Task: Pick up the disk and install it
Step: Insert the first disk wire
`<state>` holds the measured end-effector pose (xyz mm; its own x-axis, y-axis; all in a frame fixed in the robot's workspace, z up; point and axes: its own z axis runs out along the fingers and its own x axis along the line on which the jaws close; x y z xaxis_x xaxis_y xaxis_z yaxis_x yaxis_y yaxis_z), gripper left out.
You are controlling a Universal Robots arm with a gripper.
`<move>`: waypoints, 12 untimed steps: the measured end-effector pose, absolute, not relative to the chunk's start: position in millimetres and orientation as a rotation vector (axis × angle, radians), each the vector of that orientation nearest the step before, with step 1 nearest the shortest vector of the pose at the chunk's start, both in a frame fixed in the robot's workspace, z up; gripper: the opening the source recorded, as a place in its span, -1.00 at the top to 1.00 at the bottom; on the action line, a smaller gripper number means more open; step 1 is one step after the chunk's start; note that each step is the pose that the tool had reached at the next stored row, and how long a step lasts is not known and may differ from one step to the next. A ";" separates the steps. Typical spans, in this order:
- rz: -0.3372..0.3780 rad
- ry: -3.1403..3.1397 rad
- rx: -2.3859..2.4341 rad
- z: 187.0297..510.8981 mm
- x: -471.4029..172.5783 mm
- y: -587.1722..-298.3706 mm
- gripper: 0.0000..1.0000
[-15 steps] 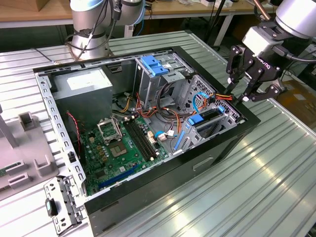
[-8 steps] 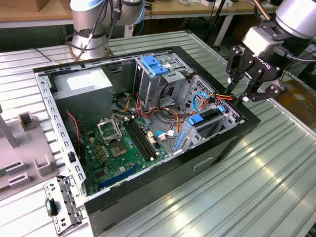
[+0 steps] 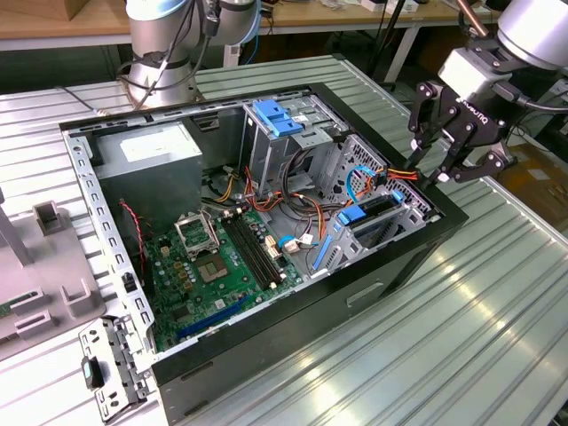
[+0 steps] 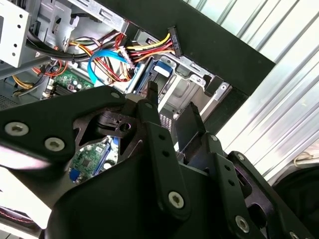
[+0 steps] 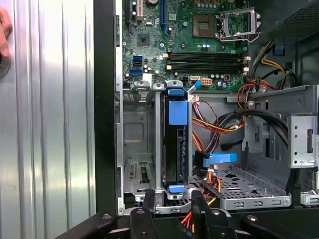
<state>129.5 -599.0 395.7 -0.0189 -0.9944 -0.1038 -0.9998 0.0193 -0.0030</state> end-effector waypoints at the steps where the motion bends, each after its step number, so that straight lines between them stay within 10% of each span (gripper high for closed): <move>1: 0.108 2.185 -2.147 395.5 131.6 -599.0 0.15; 12: 0.109 2.170 -2.163 393.6 141.4 -599.0 0.15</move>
